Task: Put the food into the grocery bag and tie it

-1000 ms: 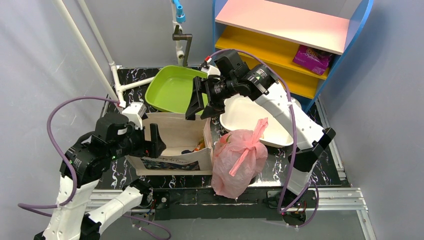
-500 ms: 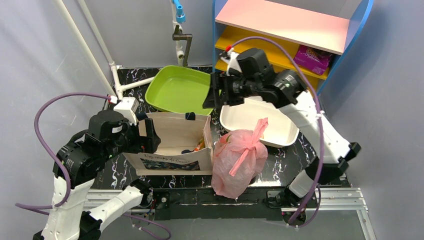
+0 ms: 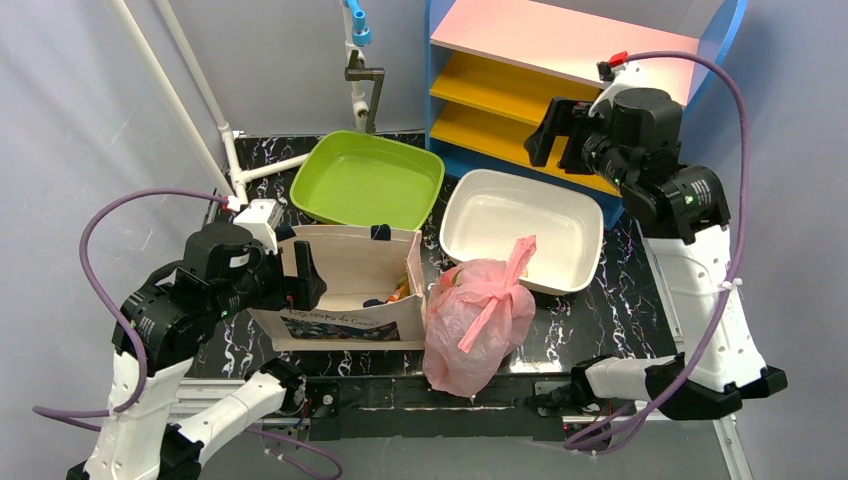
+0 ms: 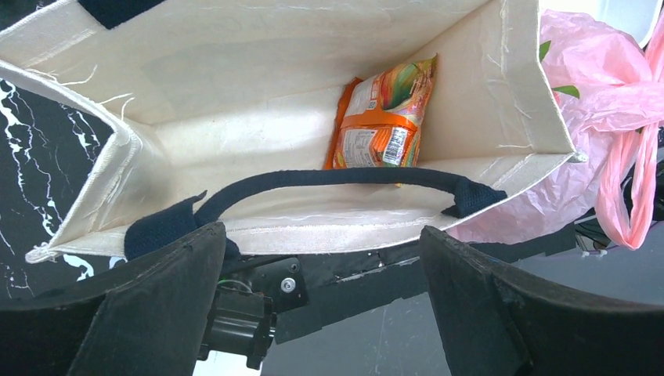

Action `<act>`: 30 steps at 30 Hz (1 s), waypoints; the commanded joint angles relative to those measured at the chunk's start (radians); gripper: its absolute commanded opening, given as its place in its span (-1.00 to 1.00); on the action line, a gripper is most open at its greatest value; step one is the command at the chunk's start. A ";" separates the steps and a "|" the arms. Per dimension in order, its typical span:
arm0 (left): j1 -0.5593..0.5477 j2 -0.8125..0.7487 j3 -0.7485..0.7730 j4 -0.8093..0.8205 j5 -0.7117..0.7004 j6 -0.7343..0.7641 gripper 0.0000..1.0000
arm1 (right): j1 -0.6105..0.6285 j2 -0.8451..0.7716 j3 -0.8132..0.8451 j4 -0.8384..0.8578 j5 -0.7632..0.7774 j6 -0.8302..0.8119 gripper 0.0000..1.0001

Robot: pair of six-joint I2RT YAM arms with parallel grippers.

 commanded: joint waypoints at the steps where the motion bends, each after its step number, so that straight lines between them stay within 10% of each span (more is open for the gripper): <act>1: 0.007 -0.009 -0.016 0.009 0.022 -0.011 0.88 | -0.092 0.065 0.035 0.010 0.109 -0.069 0.97; 30: 0.007 -0.111 -0.139 0.068 -0.033 -0.040 0.89 | -0.258 0.428 0.145 0.362 0.584 -0.215 0.97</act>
